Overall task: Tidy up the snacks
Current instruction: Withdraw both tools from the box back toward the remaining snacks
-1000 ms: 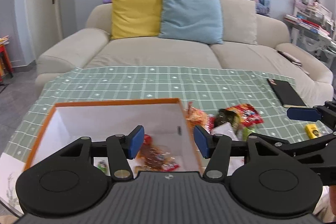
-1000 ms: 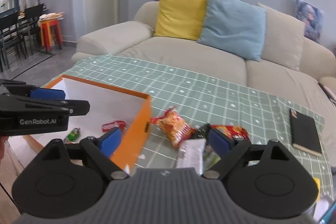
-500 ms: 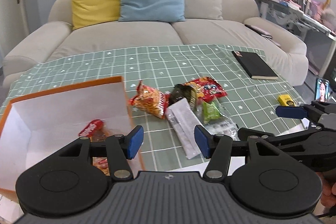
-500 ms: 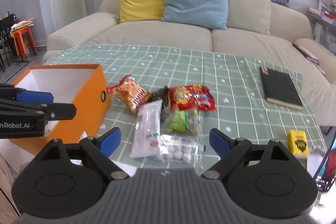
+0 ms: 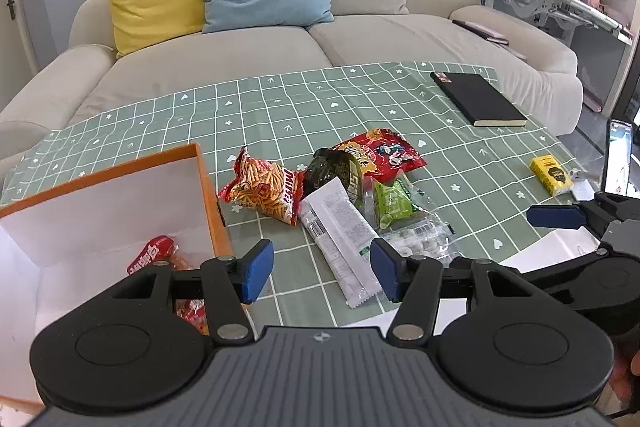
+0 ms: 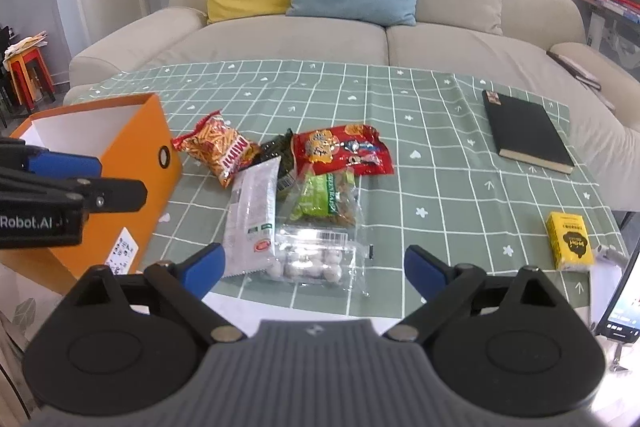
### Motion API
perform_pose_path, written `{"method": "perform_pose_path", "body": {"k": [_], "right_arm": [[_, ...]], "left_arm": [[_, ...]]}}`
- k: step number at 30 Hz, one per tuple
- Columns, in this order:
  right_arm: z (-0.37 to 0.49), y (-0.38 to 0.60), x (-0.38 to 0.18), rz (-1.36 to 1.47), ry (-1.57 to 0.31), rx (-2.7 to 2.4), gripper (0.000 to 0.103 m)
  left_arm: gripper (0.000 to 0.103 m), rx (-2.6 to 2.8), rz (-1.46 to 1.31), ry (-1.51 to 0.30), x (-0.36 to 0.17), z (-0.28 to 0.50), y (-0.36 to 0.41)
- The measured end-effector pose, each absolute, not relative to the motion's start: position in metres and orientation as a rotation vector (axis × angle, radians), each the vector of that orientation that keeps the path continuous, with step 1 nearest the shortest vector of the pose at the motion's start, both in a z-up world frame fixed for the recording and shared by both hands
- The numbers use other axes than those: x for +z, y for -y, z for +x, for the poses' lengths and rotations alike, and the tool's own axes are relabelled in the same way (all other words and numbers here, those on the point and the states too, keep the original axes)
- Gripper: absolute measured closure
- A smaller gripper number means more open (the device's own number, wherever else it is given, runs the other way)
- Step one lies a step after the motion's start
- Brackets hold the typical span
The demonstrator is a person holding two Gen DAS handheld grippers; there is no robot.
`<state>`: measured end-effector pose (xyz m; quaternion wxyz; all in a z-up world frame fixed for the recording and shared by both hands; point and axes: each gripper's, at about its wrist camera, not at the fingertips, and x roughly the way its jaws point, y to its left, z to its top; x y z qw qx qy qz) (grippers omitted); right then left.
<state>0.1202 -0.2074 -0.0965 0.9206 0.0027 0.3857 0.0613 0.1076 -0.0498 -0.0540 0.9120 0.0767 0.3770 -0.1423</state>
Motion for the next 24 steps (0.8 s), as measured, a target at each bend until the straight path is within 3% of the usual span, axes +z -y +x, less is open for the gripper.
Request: {"method": "perform_pose_path", "body": {"k": [20, 24], "right_arm": [[0.195, 0.216, -0.111, 0.039, -0.814, 0.144, 0.011], [0.217, 0.215, -0.118, 0.039, -0.835, 0.154, 0.016]], "left_arm": [[0.036, -0.375, 0.354, -0.837, -0.064, 0.206, 0.063], [0.028, -0.383, 0.393, -0.911, -0.072, 0.243, 0.069]]}}
